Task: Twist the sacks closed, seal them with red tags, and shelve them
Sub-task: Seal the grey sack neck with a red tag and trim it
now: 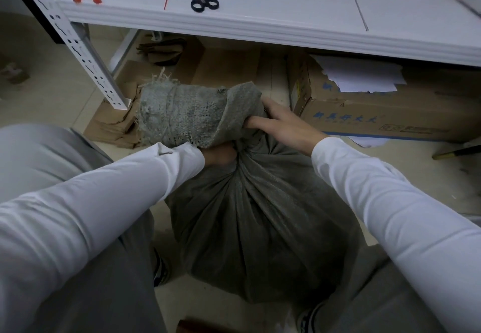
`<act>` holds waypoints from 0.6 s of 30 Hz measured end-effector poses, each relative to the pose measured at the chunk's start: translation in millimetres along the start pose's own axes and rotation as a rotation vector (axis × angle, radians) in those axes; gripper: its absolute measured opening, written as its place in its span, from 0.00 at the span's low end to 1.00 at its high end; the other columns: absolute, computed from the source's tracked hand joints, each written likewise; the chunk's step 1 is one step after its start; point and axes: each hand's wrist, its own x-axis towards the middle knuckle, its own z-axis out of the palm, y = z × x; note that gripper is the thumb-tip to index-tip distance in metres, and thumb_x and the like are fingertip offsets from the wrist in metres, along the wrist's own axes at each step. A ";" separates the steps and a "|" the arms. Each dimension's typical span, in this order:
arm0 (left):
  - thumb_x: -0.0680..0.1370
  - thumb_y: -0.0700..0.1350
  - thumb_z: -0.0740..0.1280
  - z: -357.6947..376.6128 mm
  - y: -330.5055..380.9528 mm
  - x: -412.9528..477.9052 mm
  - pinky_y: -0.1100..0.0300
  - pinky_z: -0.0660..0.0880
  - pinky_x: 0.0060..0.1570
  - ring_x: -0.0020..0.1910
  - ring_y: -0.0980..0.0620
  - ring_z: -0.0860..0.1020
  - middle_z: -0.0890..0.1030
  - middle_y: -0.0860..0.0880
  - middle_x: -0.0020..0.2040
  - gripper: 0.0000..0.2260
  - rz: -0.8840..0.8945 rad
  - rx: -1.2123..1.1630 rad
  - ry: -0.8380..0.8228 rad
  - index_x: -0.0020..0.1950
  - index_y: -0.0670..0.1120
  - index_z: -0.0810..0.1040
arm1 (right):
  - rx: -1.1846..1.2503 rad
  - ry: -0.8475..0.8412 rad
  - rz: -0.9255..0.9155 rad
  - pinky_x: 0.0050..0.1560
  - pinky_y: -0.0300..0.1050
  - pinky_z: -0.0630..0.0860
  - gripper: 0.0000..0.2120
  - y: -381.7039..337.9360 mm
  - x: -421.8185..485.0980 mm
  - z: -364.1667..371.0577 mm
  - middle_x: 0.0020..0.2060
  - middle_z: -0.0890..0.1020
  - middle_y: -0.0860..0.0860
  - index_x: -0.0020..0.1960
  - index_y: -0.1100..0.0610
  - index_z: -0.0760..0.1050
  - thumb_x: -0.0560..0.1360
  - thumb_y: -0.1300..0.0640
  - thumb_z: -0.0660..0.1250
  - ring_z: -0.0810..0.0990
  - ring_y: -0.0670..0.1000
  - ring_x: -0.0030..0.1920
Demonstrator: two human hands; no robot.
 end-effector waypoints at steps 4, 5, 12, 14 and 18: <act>0.84 0.41 0.50 -1.5 7.9 -5.8 0.53 0.49 0.75 0.76 0.44 0.58 0.60 0.40 0.76 0.20 0.020 -0.007 0.008 0.76 0.40 0.59 | -0.041 0.013 0.019 0.65 0.51 0.73 0.29 1.7 0.5 -1.3 0.58 0.79 0.43 0.65 0.46 0.71 0.68 0.36 0.68 0.77 0.44 0.59; 0.84 0.43 0.52 -0.6 6.9 -5.8 0.52 0.50 0.75 0.76 0.44 0.58 0.60 0.40 0.76 0.20 0.040 -0.022 0.001 0.76 0.40 0.59 | -0.043 0.030 0.024 0.64 0.51 0.73 0.29 2.8 0.8 -1.9 0.58 0.79 0.43 0.64 0.46 0.71 0.67 0.36 0.68 0.77 0.44 0.59; 0.77 0.56 0.67 5.5 34.1 -35.3 0.55 0.51 0.75 0.75 0.49 0.56 0.61 0.50 0.75 0.31 0.080 -0.444 0.047 0.76 0.49 0.60 | -0.032 0.110 0.053 0.57 0.50 0.77 0.20 8.8 5.6 0.7 0.52 0.80 0.45 0.57 0.49 0.73 0.69 0.42 0.72 0.79 0.46 0.53; 0.77 0.52 0.67 11.5 44.1 -43.9 0.56 0.55 0.73 0.74 0.48 0.59 0.65 0.49 0.73 0.28 0.058 -0.530 0.073 0.74 0.47 0.64 | -0.069 0.147 0.037 0.52 0.47 0.77 0.19 7.7 7.2 4.1 0.50 0.79 0.45 0.55 0.51 0.74 0.69 0.43 0.73 0.78 0.45 0.51; 0.79 0.41 0.64 26.3 49.7 -55.5 0.60 0.67 0.62 0.64 0.43 0.73 0.76 0.41 0.63 0.14 -0.051 -0.583 0.134 0.64 0.39 0.73 | -0.140 0.254 -0.014 0.38 0.41 0.69 0.19 3.6 7.5 11.0 0.41 0.75 0.45 0.52 0.58 0.74 0.71 0.45 0.73 0.74 0.43 0.41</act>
